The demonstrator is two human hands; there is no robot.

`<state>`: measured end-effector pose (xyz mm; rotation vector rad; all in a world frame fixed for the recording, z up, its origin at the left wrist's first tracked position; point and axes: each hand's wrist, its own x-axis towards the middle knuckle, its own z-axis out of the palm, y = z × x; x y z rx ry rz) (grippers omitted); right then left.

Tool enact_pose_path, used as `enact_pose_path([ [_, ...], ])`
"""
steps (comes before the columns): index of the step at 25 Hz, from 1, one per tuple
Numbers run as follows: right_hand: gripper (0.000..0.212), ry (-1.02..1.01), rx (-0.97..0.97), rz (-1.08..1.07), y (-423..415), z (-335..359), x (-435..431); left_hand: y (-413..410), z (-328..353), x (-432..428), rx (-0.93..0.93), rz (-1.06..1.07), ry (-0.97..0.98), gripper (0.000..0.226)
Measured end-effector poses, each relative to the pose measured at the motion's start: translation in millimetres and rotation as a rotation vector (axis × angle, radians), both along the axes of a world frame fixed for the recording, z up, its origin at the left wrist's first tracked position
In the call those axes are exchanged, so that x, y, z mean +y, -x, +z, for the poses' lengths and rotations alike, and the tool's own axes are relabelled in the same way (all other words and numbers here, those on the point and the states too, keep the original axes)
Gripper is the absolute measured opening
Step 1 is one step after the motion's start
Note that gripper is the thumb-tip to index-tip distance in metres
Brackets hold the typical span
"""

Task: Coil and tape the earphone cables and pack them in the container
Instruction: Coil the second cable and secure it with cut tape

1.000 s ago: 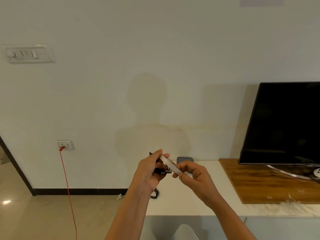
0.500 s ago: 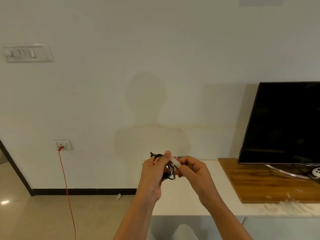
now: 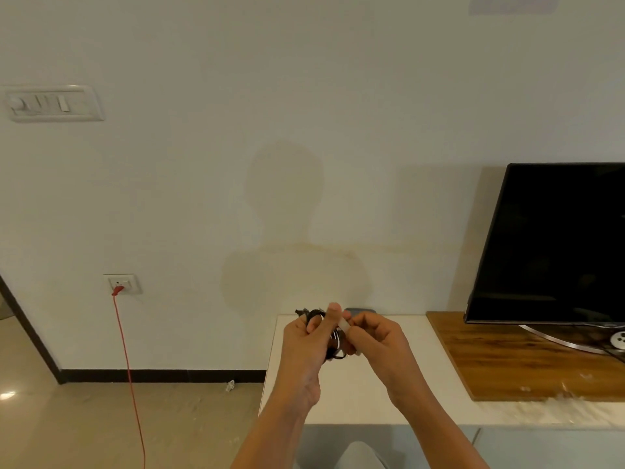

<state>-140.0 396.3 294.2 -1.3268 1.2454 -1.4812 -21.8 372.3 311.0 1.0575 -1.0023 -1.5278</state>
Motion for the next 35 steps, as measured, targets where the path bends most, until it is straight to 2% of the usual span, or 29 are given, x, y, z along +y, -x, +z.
enact_pose_path([
  [2,0.013,0.004,-0.002,0.002,-3,0,-1,1,0,-1,-0.016,0.038,0.017,0.027],
  [10,0.027,0.004,0.142,-0.012,-2,-7,3,-8,12,-13,0.177,0.026,-0.221,0.031],
  [16,0.015,0.0,-0.007,-0.011,-3,1,1,0,2,0,-0.053,0.043,0.009,0.034],
  [20,0.017,0.016,0.01,-0.002,-6,7,2,0,9,-5,0.01,0.057,-0.102,0.033],
  [28,0.014,0.01,0.011,-0.026,-12,8,0,4,9,3,-0.003,0.193,0.065,0.04],
  [30,0.008,0.032,0.05,-0.024,-12,8,1,2,12,3,0.032,0.215,0.067,0.035],
  [35,0.02,0.034,0.029,0.02,-11,13,5,-3,24,6,0.091,0.191,0.044,0.024],
])
